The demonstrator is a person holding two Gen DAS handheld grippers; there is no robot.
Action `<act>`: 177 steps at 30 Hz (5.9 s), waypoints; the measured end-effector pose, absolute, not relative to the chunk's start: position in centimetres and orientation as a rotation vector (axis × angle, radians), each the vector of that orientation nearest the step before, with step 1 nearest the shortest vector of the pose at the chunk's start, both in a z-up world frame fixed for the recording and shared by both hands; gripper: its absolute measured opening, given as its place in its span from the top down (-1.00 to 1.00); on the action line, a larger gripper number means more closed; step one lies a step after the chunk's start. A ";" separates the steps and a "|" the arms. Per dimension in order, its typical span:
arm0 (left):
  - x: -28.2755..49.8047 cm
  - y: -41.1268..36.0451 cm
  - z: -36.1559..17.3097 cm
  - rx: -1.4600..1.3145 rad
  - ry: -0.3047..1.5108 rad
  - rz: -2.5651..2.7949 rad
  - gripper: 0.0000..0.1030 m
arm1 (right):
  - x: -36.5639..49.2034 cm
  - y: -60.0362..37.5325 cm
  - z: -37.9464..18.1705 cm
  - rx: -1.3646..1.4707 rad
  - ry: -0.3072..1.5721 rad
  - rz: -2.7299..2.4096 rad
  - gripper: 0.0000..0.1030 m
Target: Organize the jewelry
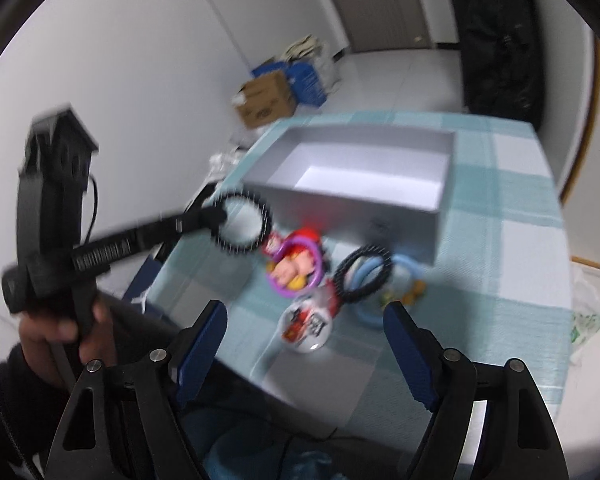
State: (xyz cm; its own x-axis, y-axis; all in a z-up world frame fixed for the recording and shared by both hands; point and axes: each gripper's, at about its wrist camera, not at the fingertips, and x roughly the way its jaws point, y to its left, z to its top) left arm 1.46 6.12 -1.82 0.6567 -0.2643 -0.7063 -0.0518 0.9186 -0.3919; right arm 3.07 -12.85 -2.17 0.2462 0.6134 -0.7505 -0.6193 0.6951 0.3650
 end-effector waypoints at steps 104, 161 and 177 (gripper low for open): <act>9.9 4.9 -0.8 -0.377 0.851 -0.089 -0.32 | 12.6 -9.5 -1.1 -0.068 0.848 0.734 -0.37; 1.0 6.5 -5.4 -0.265 0.952 0.104 -0.60 | 4.3 -12.2 -2.7 0.003 1.005 0.748 -0.96; 3.3 6.0 -7.0 -0.354 0.997 -0.002 -0.08 | 6.1 -12.9 -3.2 0.082 1.049 0.713 -0.96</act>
